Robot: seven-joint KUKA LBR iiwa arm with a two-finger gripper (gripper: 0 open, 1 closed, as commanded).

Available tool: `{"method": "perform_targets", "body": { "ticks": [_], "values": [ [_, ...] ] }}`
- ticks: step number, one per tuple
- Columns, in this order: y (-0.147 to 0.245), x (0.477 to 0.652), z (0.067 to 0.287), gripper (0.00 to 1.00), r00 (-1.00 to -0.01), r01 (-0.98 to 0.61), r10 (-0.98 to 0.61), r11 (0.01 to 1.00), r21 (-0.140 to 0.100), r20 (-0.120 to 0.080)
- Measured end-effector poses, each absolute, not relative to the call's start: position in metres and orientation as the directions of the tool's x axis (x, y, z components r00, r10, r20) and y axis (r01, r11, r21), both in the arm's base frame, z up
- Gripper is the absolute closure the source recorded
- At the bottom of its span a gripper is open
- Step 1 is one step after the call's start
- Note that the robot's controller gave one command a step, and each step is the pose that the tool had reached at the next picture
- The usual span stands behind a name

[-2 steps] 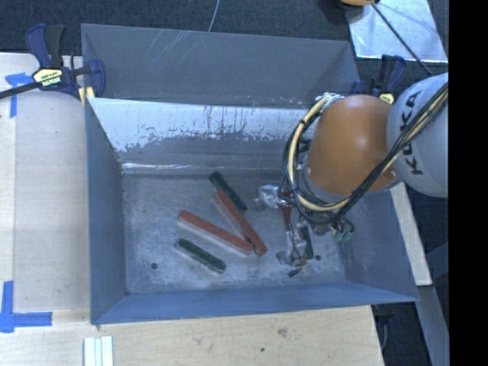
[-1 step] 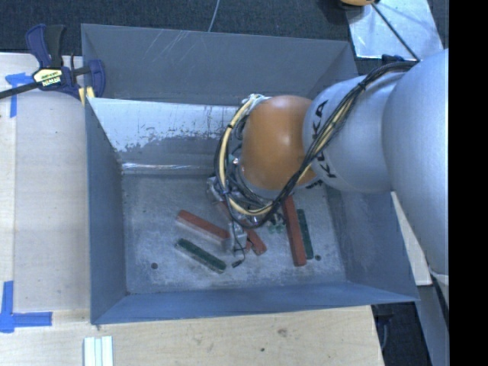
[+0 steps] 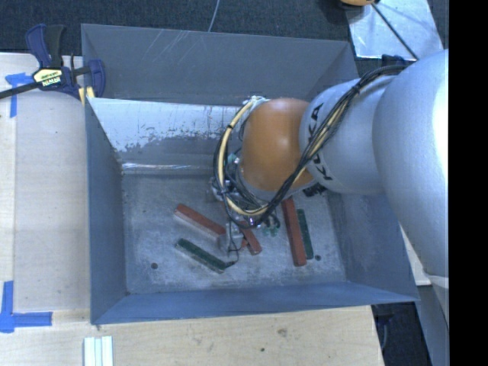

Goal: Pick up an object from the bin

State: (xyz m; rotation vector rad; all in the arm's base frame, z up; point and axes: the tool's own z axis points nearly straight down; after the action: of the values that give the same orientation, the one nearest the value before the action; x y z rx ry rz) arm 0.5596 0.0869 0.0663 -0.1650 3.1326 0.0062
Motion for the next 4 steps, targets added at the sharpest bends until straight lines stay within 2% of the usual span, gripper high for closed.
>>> {"method": "perform_targets", "body": {
  "ticks": [1,2,3,4],
  "values": [
    [0.112,0.508,0.071,1.00,-0.999,-0.032,-0.032,0.999,0.002,-0.006],
    [0.112,0.508,0.071,1.00,-0.999,-0.032,-0.032,0.999,0.002,-0.006],
    [0.116,0.559,0.173,1.00,-1.000,-0.022,-0.022,1.000,0.000,-0.001],
    [0.116,0.559,0.173,1.00,-1.000,-0.022,-0.022,1.000,0.000,-0.001]
  ]
}}
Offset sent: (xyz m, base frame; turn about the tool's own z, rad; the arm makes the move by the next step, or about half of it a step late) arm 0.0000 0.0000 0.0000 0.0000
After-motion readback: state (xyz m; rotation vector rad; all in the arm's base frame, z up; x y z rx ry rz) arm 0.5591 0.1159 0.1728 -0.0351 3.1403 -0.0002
